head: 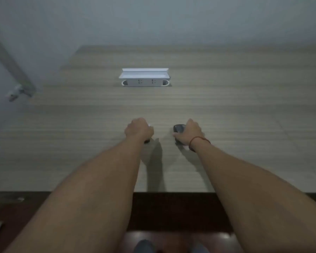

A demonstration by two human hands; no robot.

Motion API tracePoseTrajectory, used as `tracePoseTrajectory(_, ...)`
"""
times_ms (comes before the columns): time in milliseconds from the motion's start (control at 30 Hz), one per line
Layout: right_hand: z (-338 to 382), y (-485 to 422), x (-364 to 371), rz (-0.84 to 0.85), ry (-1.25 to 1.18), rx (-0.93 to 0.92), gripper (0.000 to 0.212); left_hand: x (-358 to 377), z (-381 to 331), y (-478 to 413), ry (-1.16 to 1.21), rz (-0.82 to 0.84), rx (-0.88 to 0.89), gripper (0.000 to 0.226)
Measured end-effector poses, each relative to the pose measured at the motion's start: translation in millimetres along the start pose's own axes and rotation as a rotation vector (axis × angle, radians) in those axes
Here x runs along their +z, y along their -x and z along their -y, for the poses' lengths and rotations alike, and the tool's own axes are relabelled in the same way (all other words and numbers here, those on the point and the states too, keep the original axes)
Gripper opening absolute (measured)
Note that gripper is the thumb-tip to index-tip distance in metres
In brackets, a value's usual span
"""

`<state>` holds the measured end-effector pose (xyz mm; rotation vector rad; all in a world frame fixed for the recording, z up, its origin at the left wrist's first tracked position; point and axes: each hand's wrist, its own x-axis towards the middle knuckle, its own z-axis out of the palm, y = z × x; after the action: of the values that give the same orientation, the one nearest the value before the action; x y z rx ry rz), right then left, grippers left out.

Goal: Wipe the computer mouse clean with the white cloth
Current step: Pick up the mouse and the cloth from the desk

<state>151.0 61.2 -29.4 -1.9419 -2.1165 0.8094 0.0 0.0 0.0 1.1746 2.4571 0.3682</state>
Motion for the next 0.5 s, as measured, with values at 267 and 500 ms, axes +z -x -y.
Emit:
tracePoseTrajectory(267,-28,-6,58,-0.279,0.061,0.026,0.083,61,22,-17,0.099,-0.154,-0.101,0.044)
tracePoseTrajectory(500,-41,-15,95,-0.518,-0.082,-0.059,0.069,90,32,-29,0.151,-0.293,-0.102,0.045)
